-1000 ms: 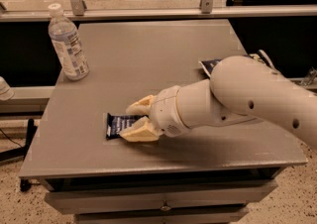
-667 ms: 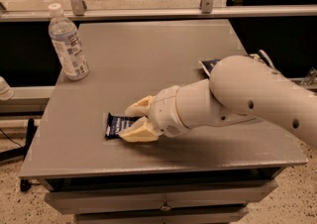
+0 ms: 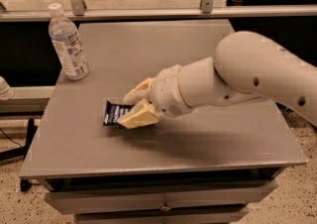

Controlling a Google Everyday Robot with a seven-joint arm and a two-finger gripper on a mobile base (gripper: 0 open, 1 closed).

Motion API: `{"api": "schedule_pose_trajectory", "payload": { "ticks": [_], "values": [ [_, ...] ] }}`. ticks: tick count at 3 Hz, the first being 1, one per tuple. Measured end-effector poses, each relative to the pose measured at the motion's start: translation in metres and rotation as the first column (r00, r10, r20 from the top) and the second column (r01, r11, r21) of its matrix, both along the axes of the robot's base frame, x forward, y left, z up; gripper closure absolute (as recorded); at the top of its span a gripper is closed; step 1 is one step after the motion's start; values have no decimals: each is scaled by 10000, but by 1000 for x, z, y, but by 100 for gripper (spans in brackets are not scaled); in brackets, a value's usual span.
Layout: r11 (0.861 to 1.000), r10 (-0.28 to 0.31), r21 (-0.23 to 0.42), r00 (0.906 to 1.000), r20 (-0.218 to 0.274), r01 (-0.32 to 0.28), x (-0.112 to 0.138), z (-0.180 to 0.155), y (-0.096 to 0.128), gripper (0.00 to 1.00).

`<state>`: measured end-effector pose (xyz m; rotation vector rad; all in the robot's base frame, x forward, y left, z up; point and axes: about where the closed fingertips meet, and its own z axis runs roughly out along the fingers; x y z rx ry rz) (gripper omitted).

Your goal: Pick rxbar blueberry

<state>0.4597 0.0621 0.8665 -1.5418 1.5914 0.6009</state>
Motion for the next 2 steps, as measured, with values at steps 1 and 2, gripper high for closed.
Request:
{"api": "schedule_pose_trajectory", "payload": {
  "ticks": [1, 2],
  "values": [
    [9996, -50, 266, 9972, 752, 30, 27, 36, -5, 100],
    [9950, -232, 991, 9917, 1268, 106, 48, 63, -10, 100]
  ]
}}
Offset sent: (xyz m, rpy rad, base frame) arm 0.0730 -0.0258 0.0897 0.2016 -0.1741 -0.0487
